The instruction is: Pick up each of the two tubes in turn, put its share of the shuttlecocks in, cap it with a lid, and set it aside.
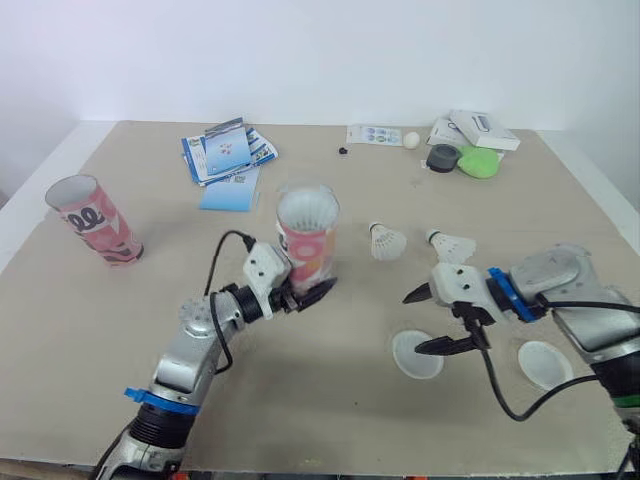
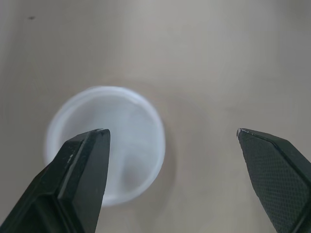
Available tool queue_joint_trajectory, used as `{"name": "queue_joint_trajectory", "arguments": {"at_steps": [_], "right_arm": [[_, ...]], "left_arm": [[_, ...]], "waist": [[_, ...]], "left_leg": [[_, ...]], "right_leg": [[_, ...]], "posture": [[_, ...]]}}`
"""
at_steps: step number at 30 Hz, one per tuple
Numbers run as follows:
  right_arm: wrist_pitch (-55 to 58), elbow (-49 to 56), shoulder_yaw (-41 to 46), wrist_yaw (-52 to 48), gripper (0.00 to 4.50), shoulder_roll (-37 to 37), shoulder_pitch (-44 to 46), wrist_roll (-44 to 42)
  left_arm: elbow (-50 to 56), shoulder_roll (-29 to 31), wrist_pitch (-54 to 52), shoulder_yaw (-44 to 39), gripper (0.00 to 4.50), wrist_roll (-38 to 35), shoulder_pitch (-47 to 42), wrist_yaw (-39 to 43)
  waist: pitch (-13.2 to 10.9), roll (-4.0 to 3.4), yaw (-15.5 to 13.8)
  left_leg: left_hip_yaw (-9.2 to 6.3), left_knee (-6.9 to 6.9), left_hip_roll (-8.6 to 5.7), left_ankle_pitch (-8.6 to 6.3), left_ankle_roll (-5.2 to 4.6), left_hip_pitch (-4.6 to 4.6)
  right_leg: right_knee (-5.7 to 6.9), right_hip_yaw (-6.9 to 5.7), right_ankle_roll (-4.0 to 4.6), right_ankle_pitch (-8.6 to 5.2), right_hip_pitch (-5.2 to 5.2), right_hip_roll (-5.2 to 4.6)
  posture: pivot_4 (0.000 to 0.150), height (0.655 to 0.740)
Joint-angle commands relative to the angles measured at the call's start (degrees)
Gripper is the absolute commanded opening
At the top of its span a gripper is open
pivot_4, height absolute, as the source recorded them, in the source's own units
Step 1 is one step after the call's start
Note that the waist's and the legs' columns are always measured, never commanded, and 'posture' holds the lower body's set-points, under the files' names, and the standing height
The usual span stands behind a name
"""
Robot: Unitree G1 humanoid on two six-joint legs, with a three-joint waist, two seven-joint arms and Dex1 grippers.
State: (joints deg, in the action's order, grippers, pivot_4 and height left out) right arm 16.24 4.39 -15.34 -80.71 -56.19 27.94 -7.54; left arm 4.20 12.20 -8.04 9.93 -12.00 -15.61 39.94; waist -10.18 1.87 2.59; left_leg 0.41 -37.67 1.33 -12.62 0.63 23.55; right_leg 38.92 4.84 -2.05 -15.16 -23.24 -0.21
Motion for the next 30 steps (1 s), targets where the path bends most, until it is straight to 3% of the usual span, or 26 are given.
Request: {"name": "queue_joint_trajectory", "arguments": {"at_steps": [1,4,7,8,10,15,21,24,30], "right_arm": [[-2.3,-0.8,-0.2,1.4,4.45,1.1,1.2,2.3],[-3.4,-0.5,-0.6,0.5,4.45,0.7,0.2,3.3],[-3.7,-0.3,-0.2,-0.7,3.81,0.0,-0.6,3.2],[-3.7,-0.4,-0.1,-1.1,3.2,-0.2,-0.6,3.2],[-3.9,-0.7,0.0,-1.8,2.48,-0.5,-0.6,3.4],[-3.0,0.2,0.4,-3.1,0.06,-1.1,-1.1,2.3],[6.7,3.7,3.4,-4.8,0.06,0.4,2.8,-5.4],[12.8,4.7,5.9,-4.0,0.06,2.7,10.2,-11.1],[17.3,1.4,7.1,0.9,0.06,10.3,28.0,-14.1]], "left_arm": [[-2.1,-0.9,4.9,0.4,3.38,1.0,0.8,-0.7],[-4.1,-0.4,6.9,1.4,3.38,2.0,2.4,-0.3],[-5.8,-0.6,7.4,1.0,3.38,1.5,3.9,-0.4],[-6.6,-0.6,8.1,1.1,3.38,1.8,4.3,-0.4],[-8.0,-0.3,8.6,1.3,3.38,2.2,5.0,-0.2],[-10.4,0.7,9.7,1.8,3.38,2.7,5.7,0.6],[-11.8,0.5,10.0,2.2,3.38,2.8,5.4,1.2],[-12.5,0.3,10.3,2.0,3.38,2.8,5.0,1.1],[-13.5,0.3,10.5,1.8,3.38,2.8,4.6,1.2]], "waist": [[0.0,0.0,-0.1],[0.0,0.0,0.0],[0.0,0.0,-0.1],[0.0,0.0,-0.1],[0.0,-0.01,-0.1],[0.1,-0.09,0.0],[0.2,-0.29,0.0],[0.3,-0.46,0.2],[0.3,-0.58,0.1]], "left_leg": [[0.0,0.0,-0.01,0.02,0.01,0.01],[0.04,0.0,-0.04,0.04,0.01,0.01],[0.04,0.0,-0.04,0.03,0.01,0.03],[0.02,0.0,-0.04,0.03,0.01,0.02],[0.03,0.0,-0.05,0.03,0.01,-0.01],[0.11,0.0,0.02,0.03,0.01,-0.28],[0.16,0.01,0.13,0.03,0.01,-0.36],[0.27,0.0,0.17,0.04,-0.01,-0.43],[0.3,0.02,0.22,0.13,-0.11,-0.46]], "right_leg": [[0.0,0.0,-0.03,0.02,0.0,-0.01],[0.0,0.04,-0.06,0.04,0.0,-0.05],[-0.01,0.05,-0.04,0.05,0.01,-0.08],[-0.01,0.04,-0.04,0.06,0.02,-0.09],[-0.01,0.05,-0.05,0.06,0.04,-0.09],[-0.01,0.05,-0.12,0.02,0.23,-0.04],[-0.01,0.07,-0.09,0.03,0.27,0.07],[0.0,0.14,-0.06,0.08,0.27,0.08],[-0.01,0.16,-0.04,0.18,0.26,0.16]], "posture": [[0.15,0.74],[0.15,0.74],[0.15,0.74],[0.15,0.74],[0.15,0.74],[0.15,0.74],[0.15,0.74],[0.15,0.74],[0.15,0.74]]}}
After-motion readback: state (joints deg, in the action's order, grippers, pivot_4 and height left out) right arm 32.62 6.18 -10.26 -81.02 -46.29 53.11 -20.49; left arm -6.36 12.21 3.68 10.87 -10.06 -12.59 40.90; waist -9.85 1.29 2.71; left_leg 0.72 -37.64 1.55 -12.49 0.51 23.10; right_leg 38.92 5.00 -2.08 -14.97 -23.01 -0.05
